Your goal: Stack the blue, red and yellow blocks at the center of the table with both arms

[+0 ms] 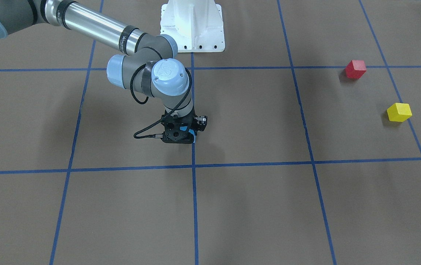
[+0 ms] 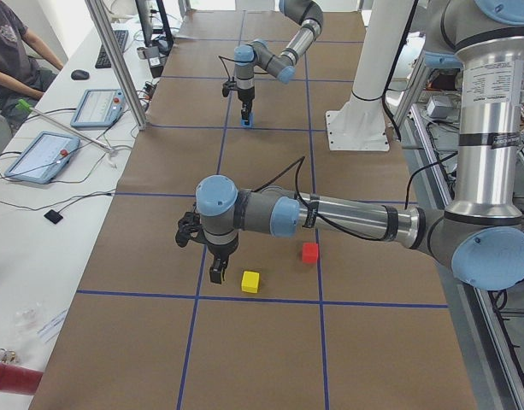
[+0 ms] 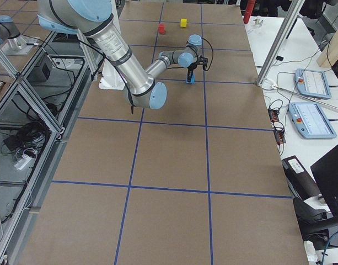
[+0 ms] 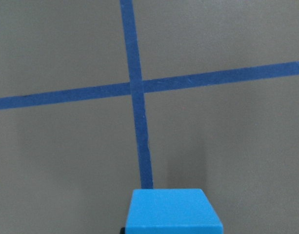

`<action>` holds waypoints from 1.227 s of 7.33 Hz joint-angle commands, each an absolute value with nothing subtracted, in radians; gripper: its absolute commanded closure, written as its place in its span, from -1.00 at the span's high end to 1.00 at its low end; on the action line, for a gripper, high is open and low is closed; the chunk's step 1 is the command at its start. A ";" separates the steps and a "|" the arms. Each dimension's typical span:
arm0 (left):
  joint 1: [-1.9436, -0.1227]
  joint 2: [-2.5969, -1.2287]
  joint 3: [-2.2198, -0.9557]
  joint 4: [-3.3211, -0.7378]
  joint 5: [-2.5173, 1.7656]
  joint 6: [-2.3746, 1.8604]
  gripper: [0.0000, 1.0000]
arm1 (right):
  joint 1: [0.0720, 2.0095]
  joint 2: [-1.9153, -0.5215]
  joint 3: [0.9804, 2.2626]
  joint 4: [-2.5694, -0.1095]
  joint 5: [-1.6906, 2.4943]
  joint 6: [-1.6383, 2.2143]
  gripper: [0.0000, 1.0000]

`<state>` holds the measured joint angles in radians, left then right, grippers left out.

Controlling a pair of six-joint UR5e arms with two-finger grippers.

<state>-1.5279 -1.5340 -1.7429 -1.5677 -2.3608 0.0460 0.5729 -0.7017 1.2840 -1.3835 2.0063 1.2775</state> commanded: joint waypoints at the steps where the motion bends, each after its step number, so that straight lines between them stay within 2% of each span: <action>1: -1.528 -1.534 -1.746 -1.568 -2.361 0.046 1.00 | 0.566 -0.700 1.275 -1.381 1.999 1.256 -1.00; 9: -1.528 -1.534 -1.744 -1.566 -2.361 0.046 1.00 | 0.554 -0.678 1.256 -1.381 1.976 1.239 -1.00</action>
